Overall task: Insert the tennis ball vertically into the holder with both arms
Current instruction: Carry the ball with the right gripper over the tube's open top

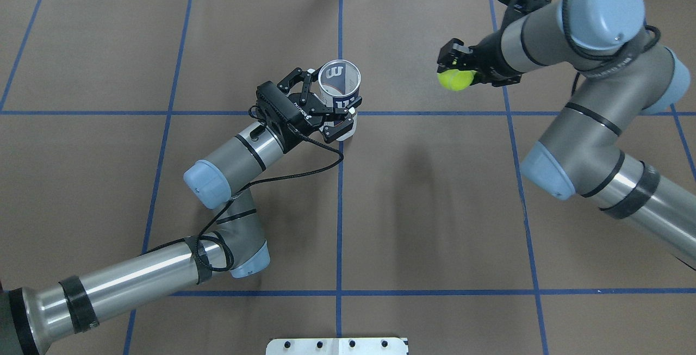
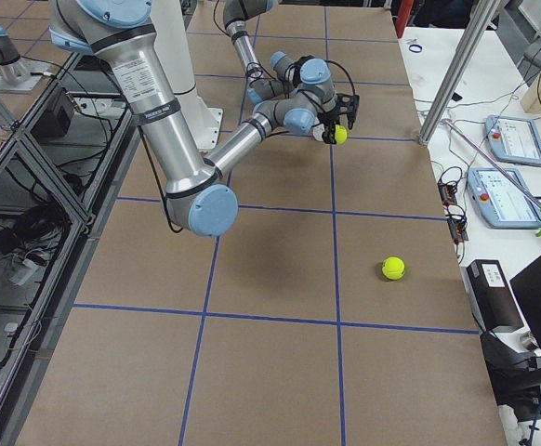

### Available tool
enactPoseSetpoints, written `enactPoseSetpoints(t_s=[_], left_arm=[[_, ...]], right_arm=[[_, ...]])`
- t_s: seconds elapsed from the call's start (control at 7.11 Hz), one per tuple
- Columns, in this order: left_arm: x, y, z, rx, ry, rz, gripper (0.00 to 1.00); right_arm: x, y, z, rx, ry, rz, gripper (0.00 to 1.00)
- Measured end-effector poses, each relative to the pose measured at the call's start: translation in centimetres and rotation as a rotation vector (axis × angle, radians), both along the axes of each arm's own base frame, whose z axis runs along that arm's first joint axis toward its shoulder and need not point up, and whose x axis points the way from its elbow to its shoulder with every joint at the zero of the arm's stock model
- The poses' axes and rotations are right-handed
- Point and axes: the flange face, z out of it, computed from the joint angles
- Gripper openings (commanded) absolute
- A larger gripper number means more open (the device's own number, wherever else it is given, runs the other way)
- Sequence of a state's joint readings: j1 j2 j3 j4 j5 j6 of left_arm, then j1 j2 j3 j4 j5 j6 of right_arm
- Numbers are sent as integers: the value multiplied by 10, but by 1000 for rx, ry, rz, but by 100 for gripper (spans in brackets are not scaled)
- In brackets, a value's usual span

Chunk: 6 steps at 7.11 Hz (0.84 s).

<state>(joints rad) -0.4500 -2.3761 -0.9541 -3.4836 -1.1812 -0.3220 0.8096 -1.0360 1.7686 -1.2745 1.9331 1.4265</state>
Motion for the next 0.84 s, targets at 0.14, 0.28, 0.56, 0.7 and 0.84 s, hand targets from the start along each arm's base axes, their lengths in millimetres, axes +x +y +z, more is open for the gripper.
enactPoseSetpoints(t_s=[0.14,0.28,0.56,0.7,0.84], left_arm=[[0,0,0,0,0,0,99],[0,1,0,0,0,1,99],[2,2,0,0,-1,3,99],[2,2,1,-1,-2,3,99],[2,2,0,0,-2,3,99]], right_arm=[[-17,2,-52,-51,6,9,0],[-27,4,-96,-91,24,11,0],[-41,3,-158,-149,73,9,0],[-52,-2,-173,-170,95,6,0],[-64,-4,-179,-181,113,1,0]])
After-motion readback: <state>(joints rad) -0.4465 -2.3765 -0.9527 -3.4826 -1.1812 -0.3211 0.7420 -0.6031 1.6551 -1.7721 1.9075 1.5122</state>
